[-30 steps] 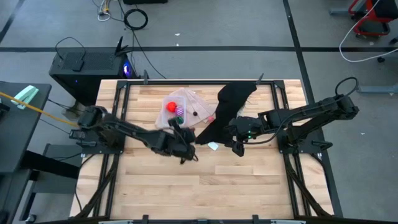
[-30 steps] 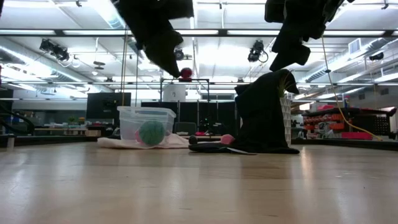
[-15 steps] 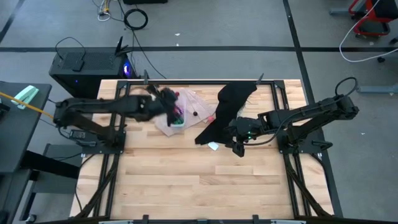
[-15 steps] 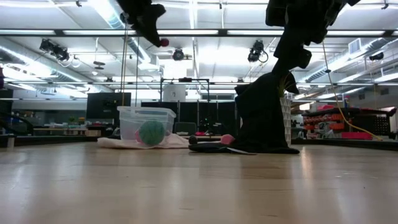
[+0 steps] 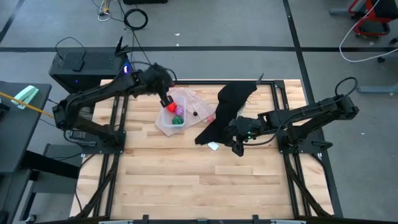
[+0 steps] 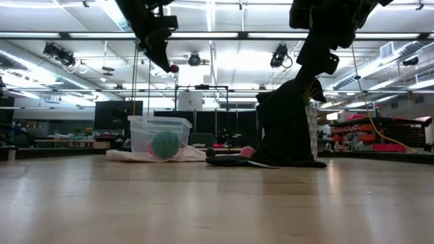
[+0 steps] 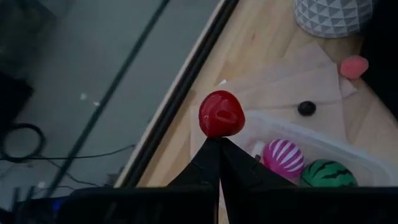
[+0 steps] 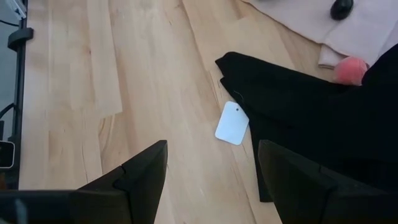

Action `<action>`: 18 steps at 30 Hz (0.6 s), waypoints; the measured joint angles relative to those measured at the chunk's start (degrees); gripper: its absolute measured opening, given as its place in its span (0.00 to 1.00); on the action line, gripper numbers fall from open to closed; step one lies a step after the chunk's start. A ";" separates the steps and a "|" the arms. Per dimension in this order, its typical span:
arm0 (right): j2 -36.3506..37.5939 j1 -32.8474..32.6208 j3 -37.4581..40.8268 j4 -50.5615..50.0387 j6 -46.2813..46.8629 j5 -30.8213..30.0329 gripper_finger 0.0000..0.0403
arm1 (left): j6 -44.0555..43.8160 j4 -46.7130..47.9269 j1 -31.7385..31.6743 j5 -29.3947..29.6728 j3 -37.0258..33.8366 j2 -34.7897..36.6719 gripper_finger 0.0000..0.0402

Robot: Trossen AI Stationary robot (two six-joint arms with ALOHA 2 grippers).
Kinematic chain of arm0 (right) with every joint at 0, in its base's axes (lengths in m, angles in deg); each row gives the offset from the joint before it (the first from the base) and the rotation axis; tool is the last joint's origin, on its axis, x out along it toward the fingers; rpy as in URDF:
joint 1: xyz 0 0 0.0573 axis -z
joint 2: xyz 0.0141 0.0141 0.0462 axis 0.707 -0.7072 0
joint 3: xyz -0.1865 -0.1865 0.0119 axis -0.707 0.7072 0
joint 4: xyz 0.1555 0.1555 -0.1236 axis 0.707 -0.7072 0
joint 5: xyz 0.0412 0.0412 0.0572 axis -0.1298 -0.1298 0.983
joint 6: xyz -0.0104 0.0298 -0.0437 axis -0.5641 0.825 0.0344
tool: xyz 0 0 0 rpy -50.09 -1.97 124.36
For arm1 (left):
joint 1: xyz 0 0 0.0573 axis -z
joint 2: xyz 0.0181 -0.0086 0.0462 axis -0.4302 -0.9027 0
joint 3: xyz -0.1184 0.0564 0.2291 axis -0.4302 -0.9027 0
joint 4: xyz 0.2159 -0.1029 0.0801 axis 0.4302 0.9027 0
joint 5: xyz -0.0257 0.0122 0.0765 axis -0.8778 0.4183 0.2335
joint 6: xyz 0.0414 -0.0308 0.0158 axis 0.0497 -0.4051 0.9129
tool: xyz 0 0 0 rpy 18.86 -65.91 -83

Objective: Pick and placing Produce into tupperware
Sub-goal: Put the red cherry into the transparent bin

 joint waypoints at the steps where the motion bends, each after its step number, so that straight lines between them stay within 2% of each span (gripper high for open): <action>1: 0.00 0.00 0.00 0.00 0.02 0.00 0.64 | 0.31 0.10 -1.04 -1.83 0.02 -0.41 0.01; 6: 0.00 -0.02 0.00 0.00 0.04 -0.02 0.64 | 2.63 0.95 -3.31 -7.10 0.02 -4.20 0.01; 12: 0.00 0.00 0.00 0.02 1.04 0.00 0.64 | 7.77 10.04 -1.86 -9.34 0.02 -10.08 0.01; 18: 0.00 0.00 0.00 0.02 1.14 -0.24 0.64 | 11.64 10.89 0.83 -10.59 0.02 -13.33 0.01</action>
